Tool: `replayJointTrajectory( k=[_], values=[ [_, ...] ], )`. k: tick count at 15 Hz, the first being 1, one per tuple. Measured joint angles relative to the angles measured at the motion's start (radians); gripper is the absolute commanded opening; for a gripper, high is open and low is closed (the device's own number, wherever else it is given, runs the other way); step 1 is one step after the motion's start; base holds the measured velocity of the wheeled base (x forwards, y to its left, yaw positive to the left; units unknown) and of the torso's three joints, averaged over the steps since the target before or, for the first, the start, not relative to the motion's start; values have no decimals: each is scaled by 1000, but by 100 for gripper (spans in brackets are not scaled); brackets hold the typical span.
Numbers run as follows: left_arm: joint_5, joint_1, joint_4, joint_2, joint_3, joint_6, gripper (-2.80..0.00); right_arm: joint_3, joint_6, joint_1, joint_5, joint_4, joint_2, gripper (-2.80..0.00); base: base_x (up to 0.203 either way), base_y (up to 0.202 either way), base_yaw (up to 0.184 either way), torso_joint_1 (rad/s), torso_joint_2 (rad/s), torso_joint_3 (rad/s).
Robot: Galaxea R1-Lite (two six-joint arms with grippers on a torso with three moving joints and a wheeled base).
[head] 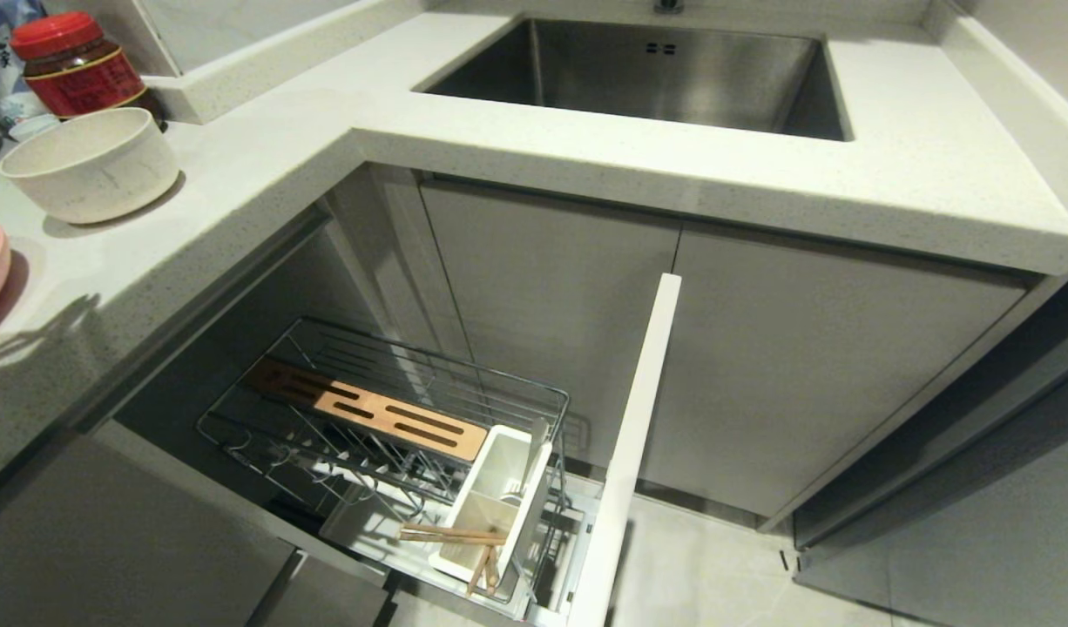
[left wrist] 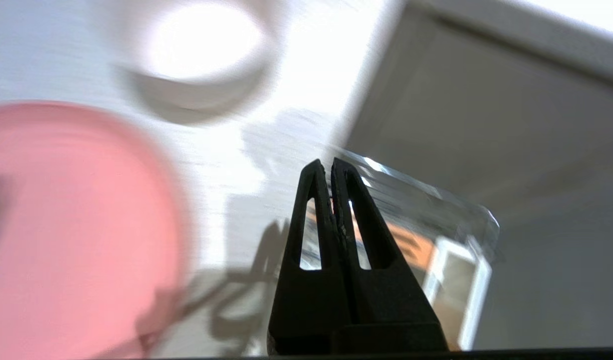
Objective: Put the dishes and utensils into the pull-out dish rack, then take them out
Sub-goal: Pick up the fork and place it in the cupboard
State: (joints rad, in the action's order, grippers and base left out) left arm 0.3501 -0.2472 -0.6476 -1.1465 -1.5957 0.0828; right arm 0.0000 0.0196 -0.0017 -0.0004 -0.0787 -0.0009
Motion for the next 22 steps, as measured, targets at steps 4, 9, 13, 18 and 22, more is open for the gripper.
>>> replayJointTrajectory(
  k=[4,9,13,18,22],
  values=[
    [-65,265,-18,39,-54,-6,-280,0,0,0,0,0,0,-280,0,0,0,0,0,0],
    [-366,723,-83,18,-142,-25,-280,0,0,0,0,0,0,-280,0,0,0,0,0,0],
    [-511,915,-153,-64,-214,-85,-280,0,0,0,0,0,0,-280,0,0,0,0,0,0],
    [-667,1112,-365,-150,-321,-186,-280,0,0,0,0,0,0,-280,0,0,0,0,0,0],
    [-770,1284,-476,-201,-302,-384,0,0,0,0,0,0,0,-280,0,0,0,0,0,0]
  ],
)
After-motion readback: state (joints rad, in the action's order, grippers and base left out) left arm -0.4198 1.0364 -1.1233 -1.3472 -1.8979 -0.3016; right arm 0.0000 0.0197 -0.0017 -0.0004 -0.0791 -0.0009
